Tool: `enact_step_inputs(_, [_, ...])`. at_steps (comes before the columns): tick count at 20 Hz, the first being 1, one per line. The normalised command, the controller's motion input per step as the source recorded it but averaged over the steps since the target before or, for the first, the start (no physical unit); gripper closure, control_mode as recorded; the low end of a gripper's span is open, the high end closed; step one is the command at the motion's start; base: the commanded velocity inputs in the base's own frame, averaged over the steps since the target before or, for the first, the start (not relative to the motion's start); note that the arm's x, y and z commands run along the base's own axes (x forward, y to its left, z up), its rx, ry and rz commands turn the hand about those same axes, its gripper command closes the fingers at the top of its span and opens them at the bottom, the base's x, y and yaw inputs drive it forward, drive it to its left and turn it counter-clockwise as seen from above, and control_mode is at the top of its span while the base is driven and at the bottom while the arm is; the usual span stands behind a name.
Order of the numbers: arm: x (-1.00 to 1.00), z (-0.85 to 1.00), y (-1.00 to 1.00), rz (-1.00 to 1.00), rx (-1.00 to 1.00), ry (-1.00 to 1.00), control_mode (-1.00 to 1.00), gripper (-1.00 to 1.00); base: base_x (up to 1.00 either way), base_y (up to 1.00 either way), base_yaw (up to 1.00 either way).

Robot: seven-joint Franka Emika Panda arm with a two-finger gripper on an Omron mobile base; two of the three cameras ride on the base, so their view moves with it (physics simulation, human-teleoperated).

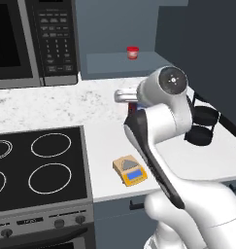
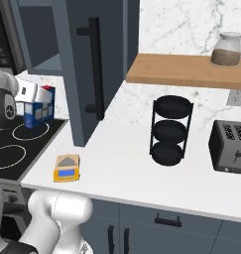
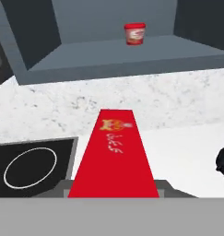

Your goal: Pick the boxed food and place it on the digital scale for weighing, and close the cabinet.

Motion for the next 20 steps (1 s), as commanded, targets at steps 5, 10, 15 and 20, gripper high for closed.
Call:
enact_step_inputs(5, [0.16,-0.68,0.04,0.46,-0.01,0.00,-1.00,1.00,0.00,0.00,0.00])
enact_step_inputs(10, [0.39,-0.72,0.10,0.45,0.00,0.00,-1.00,1.00,0.00,0.00,0.00])
enact_step_inputs(15, [0.46,-0.37,0.01,0.25,0.00,-0.04,-1.00,1.00,0.00,0.00,0.00])
enact_step_inputs(20, [0.44,-0.31,-0.04,0.15,0.00,-0.10,-1.00,1.00,0.00,0.00,0.00])
